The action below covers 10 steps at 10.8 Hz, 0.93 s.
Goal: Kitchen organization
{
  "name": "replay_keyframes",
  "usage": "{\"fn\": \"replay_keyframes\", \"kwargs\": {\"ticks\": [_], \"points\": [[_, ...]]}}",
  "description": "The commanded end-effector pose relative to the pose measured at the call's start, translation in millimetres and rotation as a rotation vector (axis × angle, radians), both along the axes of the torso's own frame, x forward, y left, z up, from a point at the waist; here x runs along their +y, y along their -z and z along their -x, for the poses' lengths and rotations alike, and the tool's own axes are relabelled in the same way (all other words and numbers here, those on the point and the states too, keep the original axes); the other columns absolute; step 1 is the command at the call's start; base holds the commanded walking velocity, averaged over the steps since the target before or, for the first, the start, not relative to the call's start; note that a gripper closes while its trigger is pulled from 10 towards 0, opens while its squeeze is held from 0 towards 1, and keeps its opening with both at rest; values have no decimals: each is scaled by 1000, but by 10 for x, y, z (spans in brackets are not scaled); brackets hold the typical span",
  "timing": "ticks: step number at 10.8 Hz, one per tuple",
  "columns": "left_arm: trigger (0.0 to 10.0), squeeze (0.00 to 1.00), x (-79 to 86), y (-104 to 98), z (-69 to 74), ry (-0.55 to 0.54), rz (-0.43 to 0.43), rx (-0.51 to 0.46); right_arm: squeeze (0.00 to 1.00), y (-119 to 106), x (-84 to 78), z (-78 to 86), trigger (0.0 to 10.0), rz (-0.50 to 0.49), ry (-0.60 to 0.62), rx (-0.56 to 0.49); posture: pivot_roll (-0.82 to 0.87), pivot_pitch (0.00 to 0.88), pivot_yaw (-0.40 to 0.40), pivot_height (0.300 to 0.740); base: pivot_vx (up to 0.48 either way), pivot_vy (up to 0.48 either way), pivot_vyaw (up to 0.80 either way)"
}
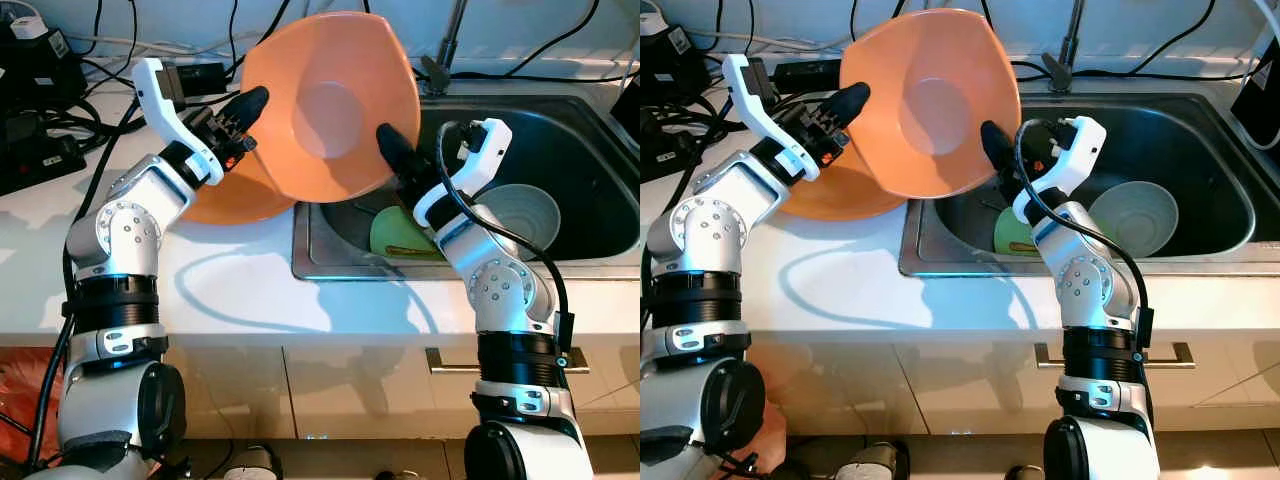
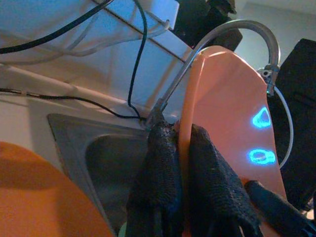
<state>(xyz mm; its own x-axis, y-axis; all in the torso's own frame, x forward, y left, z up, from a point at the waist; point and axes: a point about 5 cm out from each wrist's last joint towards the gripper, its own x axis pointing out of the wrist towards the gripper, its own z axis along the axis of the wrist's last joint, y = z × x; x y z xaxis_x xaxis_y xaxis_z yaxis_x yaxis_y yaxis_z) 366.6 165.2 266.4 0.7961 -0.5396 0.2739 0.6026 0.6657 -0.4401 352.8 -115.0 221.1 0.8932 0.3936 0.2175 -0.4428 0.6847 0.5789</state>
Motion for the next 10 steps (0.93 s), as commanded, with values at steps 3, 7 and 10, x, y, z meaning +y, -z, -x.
{"fn": "replay_keyframes", "kwargs": {"ticks": [3,7,10], "points": [[0,0,-49,-131,61,61,24,-79,0,97,11,-24,0,-1,-20,82,92,81,33,740,0,0,0],[1412,0,-85,-114,78,79,-1,-84,0,212,-12,-37,0,18,-12,154,92,82,34,740,0,0,0],[10000,1000,-74,-74,57,56,-35,-64,0,224,-53,-53,0,2,21,173,93,83,36,740,0,0,0]]}}
